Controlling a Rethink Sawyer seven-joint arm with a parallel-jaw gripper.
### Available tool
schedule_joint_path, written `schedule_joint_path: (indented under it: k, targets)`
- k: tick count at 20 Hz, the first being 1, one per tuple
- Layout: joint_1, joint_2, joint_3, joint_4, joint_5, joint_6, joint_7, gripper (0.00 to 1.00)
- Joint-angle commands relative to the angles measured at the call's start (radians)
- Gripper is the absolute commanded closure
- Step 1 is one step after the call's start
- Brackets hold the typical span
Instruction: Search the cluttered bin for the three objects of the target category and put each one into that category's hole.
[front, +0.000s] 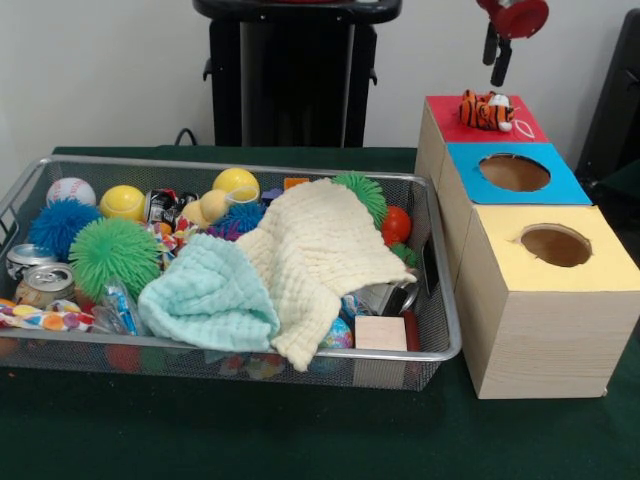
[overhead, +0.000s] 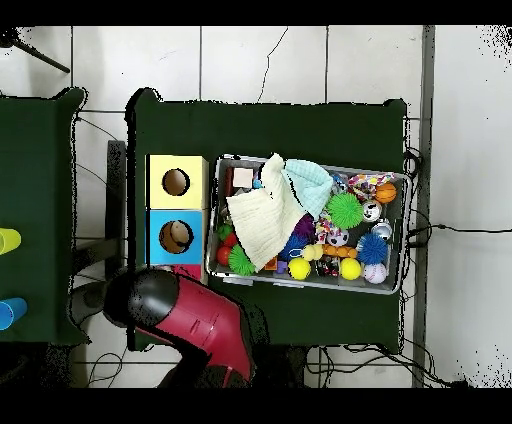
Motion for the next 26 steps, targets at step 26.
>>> schedule_joint_path:
  k: [26]
  targets:
    - [0.099,0.151,0.005,0.039,0.009,0.020,0.281,1.00]
